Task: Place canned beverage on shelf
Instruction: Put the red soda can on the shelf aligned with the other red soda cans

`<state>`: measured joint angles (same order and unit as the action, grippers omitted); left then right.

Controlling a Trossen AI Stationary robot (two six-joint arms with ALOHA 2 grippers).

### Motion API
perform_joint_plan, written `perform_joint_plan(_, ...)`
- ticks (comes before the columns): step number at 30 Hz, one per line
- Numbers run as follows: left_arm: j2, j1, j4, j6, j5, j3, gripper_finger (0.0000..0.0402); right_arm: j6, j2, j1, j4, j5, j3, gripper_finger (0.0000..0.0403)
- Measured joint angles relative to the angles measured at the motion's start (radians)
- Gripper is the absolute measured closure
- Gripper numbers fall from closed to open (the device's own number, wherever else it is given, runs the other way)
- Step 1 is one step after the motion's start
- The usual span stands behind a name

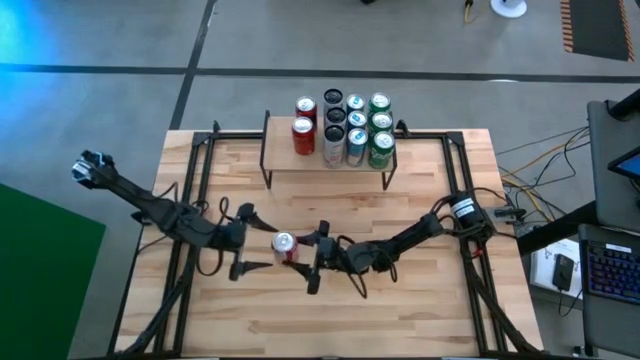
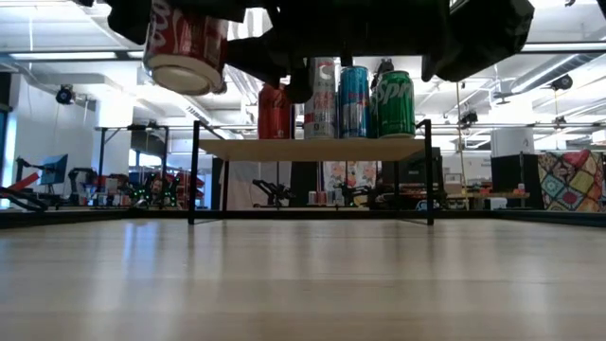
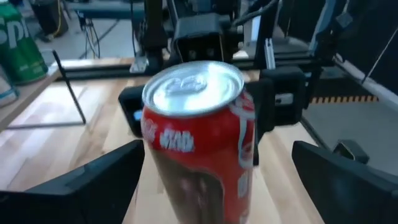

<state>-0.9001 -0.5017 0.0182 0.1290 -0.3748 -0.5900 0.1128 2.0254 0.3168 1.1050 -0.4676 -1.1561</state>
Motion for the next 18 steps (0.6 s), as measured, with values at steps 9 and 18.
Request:
perform_joint_plan(9, -0.087, 0.006, 0.087, -0.036, -0.009, 0.001, 0.0008, -0.027, 0.0, 0.001, -0.024, 0.005, -0.014, 0.0129)
perform_joint_plan(18, -0.201, 0.009, -0.002, -0.021, -0.04, -0.111, 0.0033, -0.036, -0.001, 0.002, -0.039, 0.005, -0.014, 0.0129)
